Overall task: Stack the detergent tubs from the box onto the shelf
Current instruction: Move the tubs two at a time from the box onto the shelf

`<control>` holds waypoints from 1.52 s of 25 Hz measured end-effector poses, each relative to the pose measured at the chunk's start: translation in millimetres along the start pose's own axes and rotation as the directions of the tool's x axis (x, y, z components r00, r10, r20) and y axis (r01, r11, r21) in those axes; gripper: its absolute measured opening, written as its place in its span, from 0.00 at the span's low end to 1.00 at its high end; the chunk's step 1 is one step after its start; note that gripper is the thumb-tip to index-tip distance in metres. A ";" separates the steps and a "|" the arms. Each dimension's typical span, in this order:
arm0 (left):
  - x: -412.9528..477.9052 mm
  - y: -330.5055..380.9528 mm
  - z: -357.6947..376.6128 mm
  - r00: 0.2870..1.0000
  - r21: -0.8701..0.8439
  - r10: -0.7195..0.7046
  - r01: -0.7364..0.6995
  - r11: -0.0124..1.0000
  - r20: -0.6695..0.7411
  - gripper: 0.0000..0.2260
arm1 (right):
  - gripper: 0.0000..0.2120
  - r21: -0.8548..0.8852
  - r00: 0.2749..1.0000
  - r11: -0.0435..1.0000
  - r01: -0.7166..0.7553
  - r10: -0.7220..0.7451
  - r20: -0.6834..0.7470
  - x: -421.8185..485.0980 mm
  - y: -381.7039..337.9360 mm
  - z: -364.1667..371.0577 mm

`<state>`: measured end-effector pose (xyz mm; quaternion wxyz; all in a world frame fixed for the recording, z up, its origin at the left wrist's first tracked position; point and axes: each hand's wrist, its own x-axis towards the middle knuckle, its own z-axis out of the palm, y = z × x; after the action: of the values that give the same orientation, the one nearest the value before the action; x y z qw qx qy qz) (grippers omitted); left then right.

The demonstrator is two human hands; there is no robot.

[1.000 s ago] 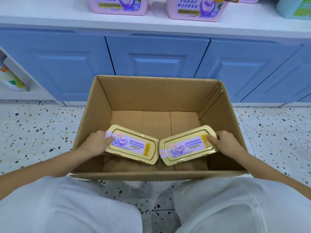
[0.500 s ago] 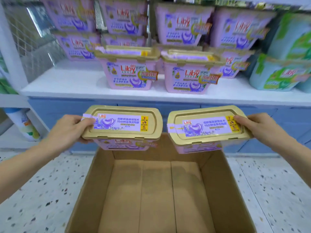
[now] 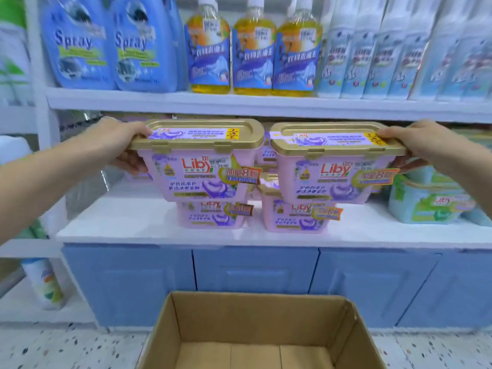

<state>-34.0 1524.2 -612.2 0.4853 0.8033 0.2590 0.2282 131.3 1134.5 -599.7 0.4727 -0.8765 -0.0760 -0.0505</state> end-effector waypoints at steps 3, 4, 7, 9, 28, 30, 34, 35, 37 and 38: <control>25.6 18.4 5.9 0.999 0.017 0.006 -0.006 1.000 0.032 0.12 | 0.15 0.014 0.999 0.999 -0.037 0.037 -0.007 20.9 -16.2 2.4; 32.4 21.2 9.4 0.999 0.025 -0.004 0.003 1.000 0.043 0.12 | 0.14 0.009 0.999 0.999 -0.051 0.051 -0.004 27.2 -17.9 4.1; 47.8 22.5 18.5 0.997 0.086 -0.024 0.018 0.996 0.073 0.13 | 0.15 -0.066 0.995 0.994 -0.090 0.093 0.031 44.7 -11.7 13.3; 57.1 18.1 21.5 0.995 0.143 -0.044 0.031 0.989 0.086 0.14 | 0.15 -0.105 0.992 0.988 -0.112 0.117 0.044 54.0 -5.3 20.8; 85.8 -16.2 38.4 0.998 -0.036 -0.056 0.055 0.998 -0.035 0.22 | 0.42 0.106 0.999 0.994 -0.007 0.002 0.055 40.0 33.9 52.6; 78.2 -39.5 41.7 0.989 -0.219 -0.079 0.050 0.975 -0.124 0.23 | 0.31 0.238 0.999 0.971 0.021 -0.030 0.034 33.2 69.4 67.1; 41.0 -125.6 70.5 0.966 -0.226 -0.074 0.017 0.974 -0.248 0.07 | 0.13 0.299 0.982 0.938 0.176 -0.145 -0.122 22.7 116.6 94.4; 30.7 -142.7 79.3 0.975 -0.164 -0.076 0.041 0.986 -0.210 0.09 | 0.14 0.299 0.978 0.937 0.183 -0.142 -0.155 20.3 121.6 101.1; 18.6 -163.7 95.7 0.993 -0.017 -0.086 0.085 0.996 -0.080 0.27 | 0.16 0.278 0.988 0.949 0.146 -0.124 -0.095 16.6 134.1 119.2; 14.7 -166.2 103.1 0.997 0.056 -0.065 0.067 0.996 -0.029 0.33 | 0.17 0.251 0.994 0.962 0.105 -0.111 0.013 13.8 140.5 130.2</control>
<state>8.6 1531.0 -803.6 0.4660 0.8047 0.2982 0.2153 172.5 1168.5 -784.2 0.5749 -0.8050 -0.1358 -0.0544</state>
